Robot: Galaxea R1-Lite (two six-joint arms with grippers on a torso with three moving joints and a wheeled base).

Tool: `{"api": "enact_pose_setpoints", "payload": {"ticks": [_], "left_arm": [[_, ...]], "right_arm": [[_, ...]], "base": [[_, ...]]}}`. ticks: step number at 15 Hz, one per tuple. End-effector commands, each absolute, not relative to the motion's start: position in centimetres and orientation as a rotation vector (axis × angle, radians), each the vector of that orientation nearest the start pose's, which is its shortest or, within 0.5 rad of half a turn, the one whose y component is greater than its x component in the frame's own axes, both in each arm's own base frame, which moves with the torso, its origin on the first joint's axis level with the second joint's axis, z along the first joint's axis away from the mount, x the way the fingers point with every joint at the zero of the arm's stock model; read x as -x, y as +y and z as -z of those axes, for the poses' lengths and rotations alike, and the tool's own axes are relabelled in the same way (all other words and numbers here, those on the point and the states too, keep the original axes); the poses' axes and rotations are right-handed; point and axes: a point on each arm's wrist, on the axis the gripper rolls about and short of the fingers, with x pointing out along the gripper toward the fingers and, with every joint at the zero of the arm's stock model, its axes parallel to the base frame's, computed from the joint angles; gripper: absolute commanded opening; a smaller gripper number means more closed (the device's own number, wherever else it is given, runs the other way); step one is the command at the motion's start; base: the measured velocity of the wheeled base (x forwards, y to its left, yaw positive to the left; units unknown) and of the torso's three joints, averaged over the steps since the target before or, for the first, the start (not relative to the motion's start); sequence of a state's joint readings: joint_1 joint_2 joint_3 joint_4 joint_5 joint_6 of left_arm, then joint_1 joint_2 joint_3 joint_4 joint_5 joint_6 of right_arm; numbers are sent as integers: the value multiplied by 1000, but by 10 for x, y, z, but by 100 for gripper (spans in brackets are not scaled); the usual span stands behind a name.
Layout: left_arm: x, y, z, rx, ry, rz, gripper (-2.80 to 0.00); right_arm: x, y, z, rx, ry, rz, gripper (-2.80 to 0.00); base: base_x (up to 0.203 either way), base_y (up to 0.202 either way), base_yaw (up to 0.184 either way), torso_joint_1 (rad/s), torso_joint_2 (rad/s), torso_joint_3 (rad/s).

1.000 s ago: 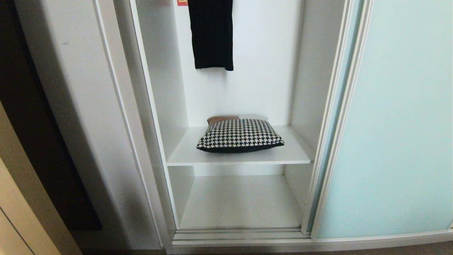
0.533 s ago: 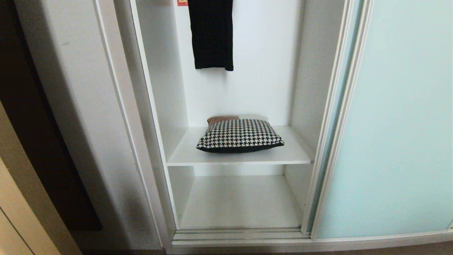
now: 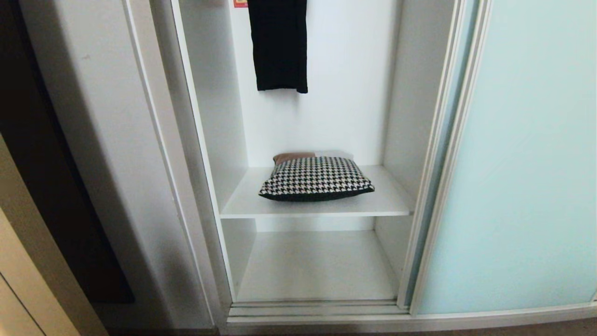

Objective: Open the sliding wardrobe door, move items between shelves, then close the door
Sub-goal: Close the door

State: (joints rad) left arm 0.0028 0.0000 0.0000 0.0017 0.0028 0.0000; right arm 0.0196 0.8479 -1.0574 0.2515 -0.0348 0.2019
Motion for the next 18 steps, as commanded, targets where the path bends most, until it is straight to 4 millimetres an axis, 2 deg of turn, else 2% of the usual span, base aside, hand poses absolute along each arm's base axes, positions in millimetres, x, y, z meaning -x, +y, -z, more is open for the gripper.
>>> {"api": "enact_pose_setpoints", "payload": {"ticks": [1, 3, 5, 9, 11, 15, 18], "left_arm": [[23, 0, -75, 0, 3, -6, -280], [23, 0, -75, 0, 5, -6, -280], [23, 0, -75, 0, 3, -6, -280], [23, 0, -75, 0, 4, -6, -280], [23, 0, -75, 0, 3, -6, -280], [23, 0, -75, 0, 5, -6, -280], [23, 0, -75, 0, 3, -6, -280]], "right_arm": [[-110, 2, -353, -291, 164, 9, -280], [-125, 2, -367, -418, 267, -74, -280], [-147, -2, -372, -570, 403, -157, -280], [-198, -10, -349, -687, 599, -208, -280], [-221, -23, -334, -738, 660, -213, -280], [-243, -65, -315, -877, 697, -226, -280], [-261, -77, -303, -910, 720, -232, -280]], "base": [[0, 0, 0, 0, 0, 0], [0, 0, 0, 0, 0, 0], [0, 0, 0, 0, 0, 0], [0, 0, 0, 0, 0, 0], [0, 0, 0, 0, 0, 0], [0, 0, 0, 0, 0, 0], [0, 0, 0, 0, 0, 0]]}}
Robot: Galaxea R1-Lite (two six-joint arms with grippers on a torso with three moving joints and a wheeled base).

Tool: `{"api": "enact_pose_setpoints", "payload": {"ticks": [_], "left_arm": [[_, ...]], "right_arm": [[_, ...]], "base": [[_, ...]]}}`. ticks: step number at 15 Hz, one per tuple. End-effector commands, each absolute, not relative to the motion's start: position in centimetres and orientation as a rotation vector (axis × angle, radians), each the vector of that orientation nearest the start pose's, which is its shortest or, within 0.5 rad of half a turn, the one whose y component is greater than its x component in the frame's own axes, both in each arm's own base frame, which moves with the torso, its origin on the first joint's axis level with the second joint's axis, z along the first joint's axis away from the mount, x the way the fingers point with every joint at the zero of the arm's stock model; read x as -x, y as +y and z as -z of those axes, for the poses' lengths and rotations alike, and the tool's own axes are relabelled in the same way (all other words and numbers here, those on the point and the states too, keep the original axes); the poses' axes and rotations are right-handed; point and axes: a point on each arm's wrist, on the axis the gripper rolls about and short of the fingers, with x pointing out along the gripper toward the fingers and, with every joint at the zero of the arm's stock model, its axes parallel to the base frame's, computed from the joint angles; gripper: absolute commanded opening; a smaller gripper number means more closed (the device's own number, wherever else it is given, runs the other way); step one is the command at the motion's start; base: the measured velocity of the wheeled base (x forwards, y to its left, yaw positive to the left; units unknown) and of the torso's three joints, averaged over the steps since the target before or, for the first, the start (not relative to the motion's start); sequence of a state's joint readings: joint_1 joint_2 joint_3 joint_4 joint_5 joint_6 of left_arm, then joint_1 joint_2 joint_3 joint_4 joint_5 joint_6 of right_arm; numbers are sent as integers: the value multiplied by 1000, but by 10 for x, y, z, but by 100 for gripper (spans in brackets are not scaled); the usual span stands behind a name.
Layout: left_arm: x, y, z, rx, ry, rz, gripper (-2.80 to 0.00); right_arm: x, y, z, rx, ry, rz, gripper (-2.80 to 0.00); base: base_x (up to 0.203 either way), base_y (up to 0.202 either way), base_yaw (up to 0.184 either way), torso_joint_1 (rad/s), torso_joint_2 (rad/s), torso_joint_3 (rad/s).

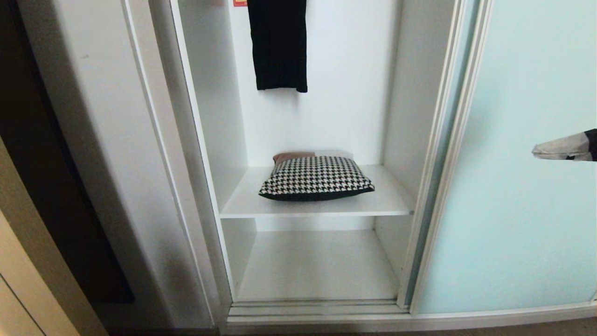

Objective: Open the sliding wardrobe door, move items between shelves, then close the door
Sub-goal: Close the door

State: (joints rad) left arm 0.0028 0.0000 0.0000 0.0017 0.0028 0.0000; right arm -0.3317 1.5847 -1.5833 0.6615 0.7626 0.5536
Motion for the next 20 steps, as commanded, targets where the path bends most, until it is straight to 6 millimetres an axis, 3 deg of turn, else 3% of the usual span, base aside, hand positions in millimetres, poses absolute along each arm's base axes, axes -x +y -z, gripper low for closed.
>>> {"api": "enact_pose_setpoints", "payload": {"ticks": [1, 9, 20], "left_arm": [[23, 0, -75, 0, 4, -6, -280], [23, 0, -75, 0, 4, -6, -280], [23, 0, -75, 0, 4, -6, -280]], "right_arm": [[-267, -78, -301, -914, 727, -233, -280], [-320, -78, -266, -940, 822, -256, -280], [-377, -100, -252, -968, 713, -127, -280]], "base": [[0, 0, 0, 0, 0, 0], [0, 0, 0, 0, 0, 0], [0, 0, 0, 0, 0, 0]]}}
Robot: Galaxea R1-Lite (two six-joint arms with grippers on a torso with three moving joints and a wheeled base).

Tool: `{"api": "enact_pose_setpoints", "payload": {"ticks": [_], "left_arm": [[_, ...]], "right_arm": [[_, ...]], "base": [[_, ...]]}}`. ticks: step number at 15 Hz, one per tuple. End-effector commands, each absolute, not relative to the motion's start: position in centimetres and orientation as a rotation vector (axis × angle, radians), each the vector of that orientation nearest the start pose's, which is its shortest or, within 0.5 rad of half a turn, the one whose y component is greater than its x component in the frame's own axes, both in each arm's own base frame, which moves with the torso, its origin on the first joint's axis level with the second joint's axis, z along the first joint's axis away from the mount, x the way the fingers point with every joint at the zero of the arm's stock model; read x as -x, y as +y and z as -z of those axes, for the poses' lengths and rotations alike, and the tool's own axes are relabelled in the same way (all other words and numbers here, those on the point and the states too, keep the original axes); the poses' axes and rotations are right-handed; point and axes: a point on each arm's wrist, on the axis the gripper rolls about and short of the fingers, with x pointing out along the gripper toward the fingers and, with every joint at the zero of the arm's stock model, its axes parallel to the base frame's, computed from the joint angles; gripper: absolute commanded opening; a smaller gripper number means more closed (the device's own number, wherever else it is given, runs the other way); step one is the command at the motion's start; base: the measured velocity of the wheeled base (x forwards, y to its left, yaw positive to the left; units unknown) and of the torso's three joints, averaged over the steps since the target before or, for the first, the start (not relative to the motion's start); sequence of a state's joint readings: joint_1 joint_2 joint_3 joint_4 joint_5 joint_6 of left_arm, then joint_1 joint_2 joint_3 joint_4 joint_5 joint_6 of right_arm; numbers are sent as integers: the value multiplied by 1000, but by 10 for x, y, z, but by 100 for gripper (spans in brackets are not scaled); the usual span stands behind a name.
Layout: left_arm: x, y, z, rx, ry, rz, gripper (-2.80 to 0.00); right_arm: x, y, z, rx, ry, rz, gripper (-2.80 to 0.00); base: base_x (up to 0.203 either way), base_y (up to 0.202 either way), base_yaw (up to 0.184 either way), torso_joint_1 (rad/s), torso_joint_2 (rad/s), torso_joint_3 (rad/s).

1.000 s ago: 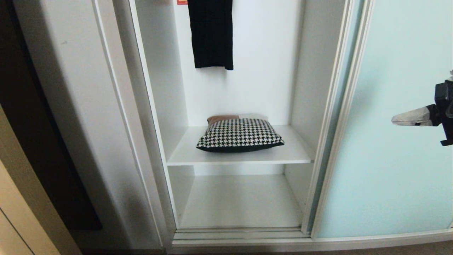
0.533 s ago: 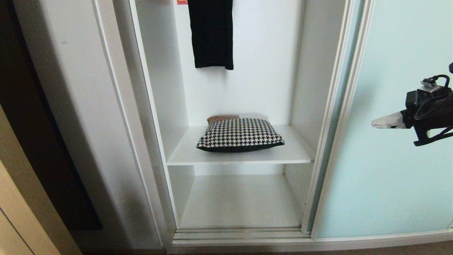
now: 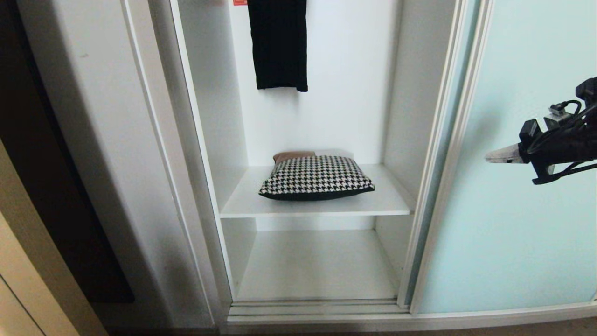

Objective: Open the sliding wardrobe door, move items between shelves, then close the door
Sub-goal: Close the door

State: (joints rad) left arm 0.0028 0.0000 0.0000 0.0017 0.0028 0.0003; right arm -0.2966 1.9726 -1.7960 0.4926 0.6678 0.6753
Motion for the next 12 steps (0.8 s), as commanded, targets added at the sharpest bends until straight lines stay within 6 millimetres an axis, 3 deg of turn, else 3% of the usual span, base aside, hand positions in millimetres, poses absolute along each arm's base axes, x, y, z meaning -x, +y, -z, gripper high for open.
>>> {"api": "enact_pose_setpoints", "payload": {"ticks": [1, 12], "left_arm": [[23, 0, -75, 0, 4, -6, -280], [23, 0, -75, 0, 3, -6, -280]], "right_arm": [[-383, -102, -251, -980, 704, -118, -280], [-431, -109, -221, -974, 616, -96, -280]], "base": [[0, 0, 0, 0, 0, 0], [0, 0, 0, 0, 0, 0]]}}
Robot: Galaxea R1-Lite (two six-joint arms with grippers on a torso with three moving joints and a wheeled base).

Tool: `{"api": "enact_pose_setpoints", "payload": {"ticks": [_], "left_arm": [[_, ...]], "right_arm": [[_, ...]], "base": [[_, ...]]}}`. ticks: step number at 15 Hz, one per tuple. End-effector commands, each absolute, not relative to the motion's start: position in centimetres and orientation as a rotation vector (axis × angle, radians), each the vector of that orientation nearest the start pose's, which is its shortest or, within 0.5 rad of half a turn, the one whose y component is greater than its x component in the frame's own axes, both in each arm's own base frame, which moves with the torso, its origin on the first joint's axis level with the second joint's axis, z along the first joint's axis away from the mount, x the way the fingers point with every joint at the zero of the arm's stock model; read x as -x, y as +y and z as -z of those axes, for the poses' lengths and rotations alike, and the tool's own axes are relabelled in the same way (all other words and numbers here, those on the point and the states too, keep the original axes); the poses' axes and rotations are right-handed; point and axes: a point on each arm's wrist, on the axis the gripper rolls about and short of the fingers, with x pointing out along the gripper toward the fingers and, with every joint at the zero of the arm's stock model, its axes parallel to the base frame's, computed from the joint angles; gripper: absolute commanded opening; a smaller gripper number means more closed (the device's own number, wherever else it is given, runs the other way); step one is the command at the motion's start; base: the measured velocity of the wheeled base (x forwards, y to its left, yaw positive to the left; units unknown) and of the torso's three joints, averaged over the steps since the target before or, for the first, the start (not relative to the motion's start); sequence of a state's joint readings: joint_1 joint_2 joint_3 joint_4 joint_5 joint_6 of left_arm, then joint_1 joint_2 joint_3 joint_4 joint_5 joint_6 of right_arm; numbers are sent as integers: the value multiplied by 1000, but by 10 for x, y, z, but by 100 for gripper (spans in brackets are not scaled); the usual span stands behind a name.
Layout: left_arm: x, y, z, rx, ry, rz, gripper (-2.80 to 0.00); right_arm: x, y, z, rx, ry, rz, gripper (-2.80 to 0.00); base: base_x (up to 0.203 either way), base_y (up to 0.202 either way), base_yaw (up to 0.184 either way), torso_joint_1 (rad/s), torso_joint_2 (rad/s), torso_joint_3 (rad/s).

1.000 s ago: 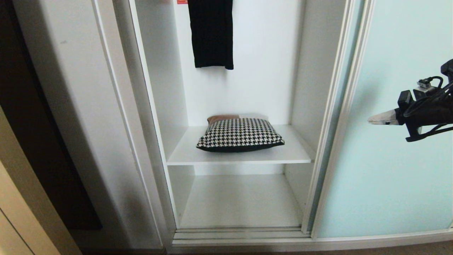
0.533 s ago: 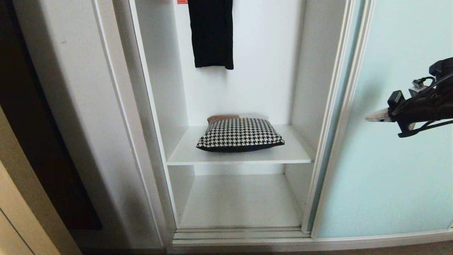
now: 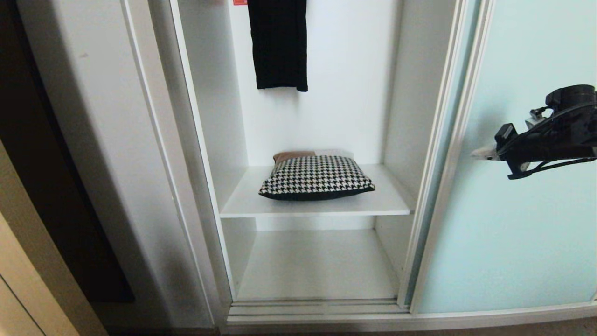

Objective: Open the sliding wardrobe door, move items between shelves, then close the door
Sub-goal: Close the door

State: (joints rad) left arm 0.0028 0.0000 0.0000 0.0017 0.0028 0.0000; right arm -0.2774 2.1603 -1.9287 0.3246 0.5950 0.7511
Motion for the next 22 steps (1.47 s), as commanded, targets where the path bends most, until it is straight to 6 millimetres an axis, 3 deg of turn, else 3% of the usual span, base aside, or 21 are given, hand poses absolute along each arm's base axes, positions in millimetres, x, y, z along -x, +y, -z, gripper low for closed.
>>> {"api": "enact_pose_setpoints", "payload": {"ticks": [1, 8, 13, 22], "left_arm": [[23, 0, -75, 0, 3, -6, -280], [23, 0, -75, 0, 3, -6, -280], [23, 0, -75, 0, 3, -6, -280], [23, 0, -75, 0, 4, -6, -280]], "right_arm": [[-433, -110, -218, -980, 617, -91, -280], [-451, -117, -202, -947, 539, -50, -280], [-464, -111, -191, -940, 502, -30, -280], [-475, -113, -175, -934, 477, -36, -280]], "base": [[0, 0, 0, 0, 0, 0], [0, 0, 0, 0, 0, 0], [0, 0, 0, 0, 0, 0], [0, 0, 0, 0, 0, 0]]}}
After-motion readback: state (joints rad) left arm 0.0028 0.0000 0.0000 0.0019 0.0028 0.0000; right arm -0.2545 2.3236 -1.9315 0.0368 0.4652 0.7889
